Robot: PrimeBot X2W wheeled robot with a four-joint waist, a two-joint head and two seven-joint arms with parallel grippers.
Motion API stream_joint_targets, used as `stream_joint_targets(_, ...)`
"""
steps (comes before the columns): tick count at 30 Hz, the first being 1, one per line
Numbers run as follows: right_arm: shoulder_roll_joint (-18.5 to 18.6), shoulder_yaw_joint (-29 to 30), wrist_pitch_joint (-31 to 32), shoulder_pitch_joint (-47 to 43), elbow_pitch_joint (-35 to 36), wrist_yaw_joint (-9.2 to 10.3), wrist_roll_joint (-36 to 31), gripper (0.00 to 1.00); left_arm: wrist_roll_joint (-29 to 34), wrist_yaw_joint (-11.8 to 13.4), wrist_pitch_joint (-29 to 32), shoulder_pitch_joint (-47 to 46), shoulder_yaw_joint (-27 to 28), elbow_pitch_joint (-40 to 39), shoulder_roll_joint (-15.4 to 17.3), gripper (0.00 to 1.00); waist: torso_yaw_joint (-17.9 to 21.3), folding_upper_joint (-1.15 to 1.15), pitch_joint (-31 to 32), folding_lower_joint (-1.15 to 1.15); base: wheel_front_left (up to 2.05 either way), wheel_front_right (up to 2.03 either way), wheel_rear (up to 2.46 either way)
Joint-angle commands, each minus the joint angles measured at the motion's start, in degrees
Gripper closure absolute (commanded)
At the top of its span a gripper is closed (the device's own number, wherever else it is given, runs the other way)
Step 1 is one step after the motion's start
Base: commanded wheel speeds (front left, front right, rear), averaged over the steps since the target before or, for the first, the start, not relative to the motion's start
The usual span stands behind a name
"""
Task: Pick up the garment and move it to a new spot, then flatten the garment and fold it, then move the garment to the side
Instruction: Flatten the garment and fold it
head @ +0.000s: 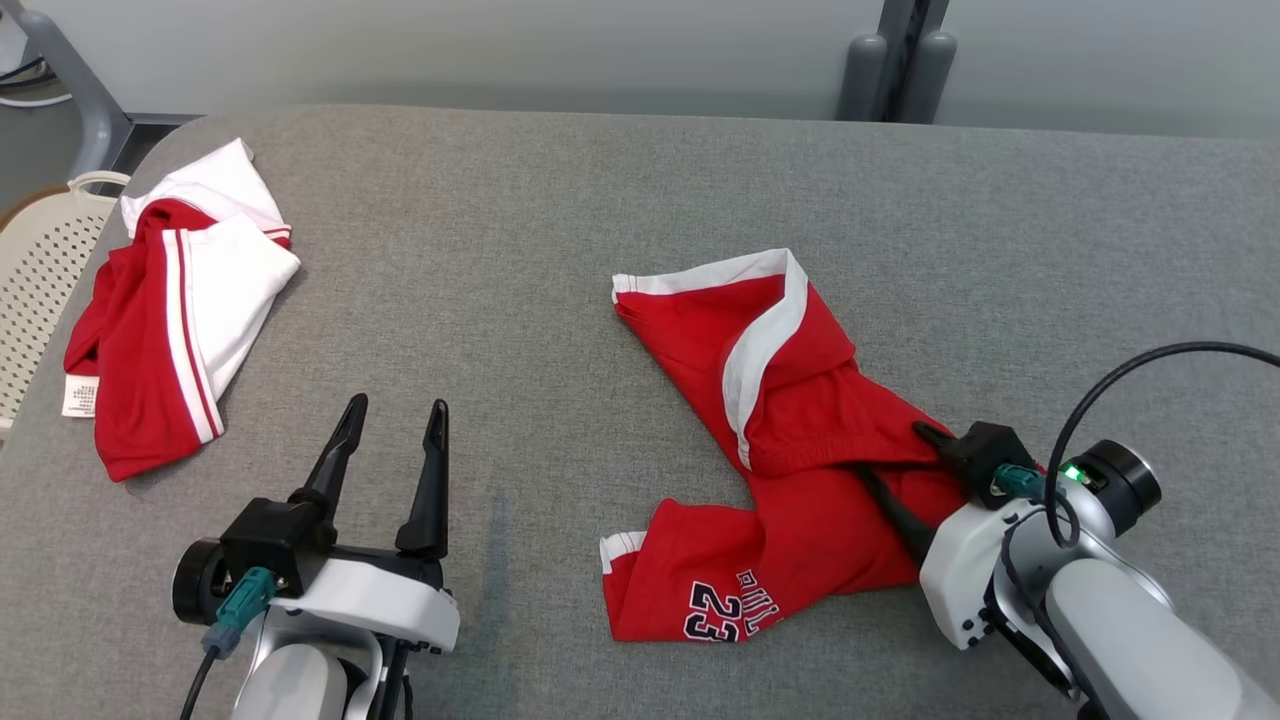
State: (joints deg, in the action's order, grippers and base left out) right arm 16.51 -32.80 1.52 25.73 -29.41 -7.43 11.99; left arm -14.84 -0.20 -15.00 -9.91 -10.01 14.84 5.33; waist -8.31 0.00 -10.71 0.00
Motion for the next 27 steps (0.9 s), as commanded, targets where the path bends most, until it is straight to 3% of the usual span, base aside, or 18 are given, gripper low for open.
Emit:
stream_joint_targets(1,0.28,-0.06,0.0,0.6,-0.35,-0.11,-0.03,0.09,0.34,-0.23,-0.26,-1.13,0.28,0.05,0.13,0.0,-0.01,0.0,-0.05,0.0,0.0,0.0,0.0)
stream_joint_targets(2,0.26,0.29,-0.32,1.04,-0.52,-0.1,-0.17,0.63,0.39,-0.32,-0.26,-1.17,0.39,0.09,0.06,0.0,-0.02,0.0,-0.08,0.0,0.0,0.0,0.0)
stream_joint_targets(3,0.09,0.54,-0.48,1.22,-0.77,-0.1,-0.08,0.98,0.55,-0.28,-0.27,-1.18,0.47,0.13,-0.03,0.0,-0.04,0.0,-0.1,0.0,0.0,0.0,0.0)
stream_joint_targets(15,-2.6,5.38,-7.82,1.07,3.34,-0.11,0.2,1.0,1.96,-0.96,-0.26,-0.47,2.42,0.11,-0.56,0.0,2.01,0.0,0.44,0.0,0.0,0.0,0.0)
stream_joint_targets(21,-3.47,6.77,-10.0,-2.7,11.81,-0.1,0.61,1.0,2.59,-1.17,-0.26,0.09,3.15,0.2,-0.5,0.0,3.67,0.0,1.34,0.0,0.0,0.0,0.0)
stream_joint_targets(27,-2.55,8.83,-7.68,-9.13,22.05,-0.11,0.15,1.0,2.86,-1.37,-0.26,0.28,3.8,0.21,-0.3,0.0,5.44,0.0,1.45,0.0,0.0,0.0,0.0)
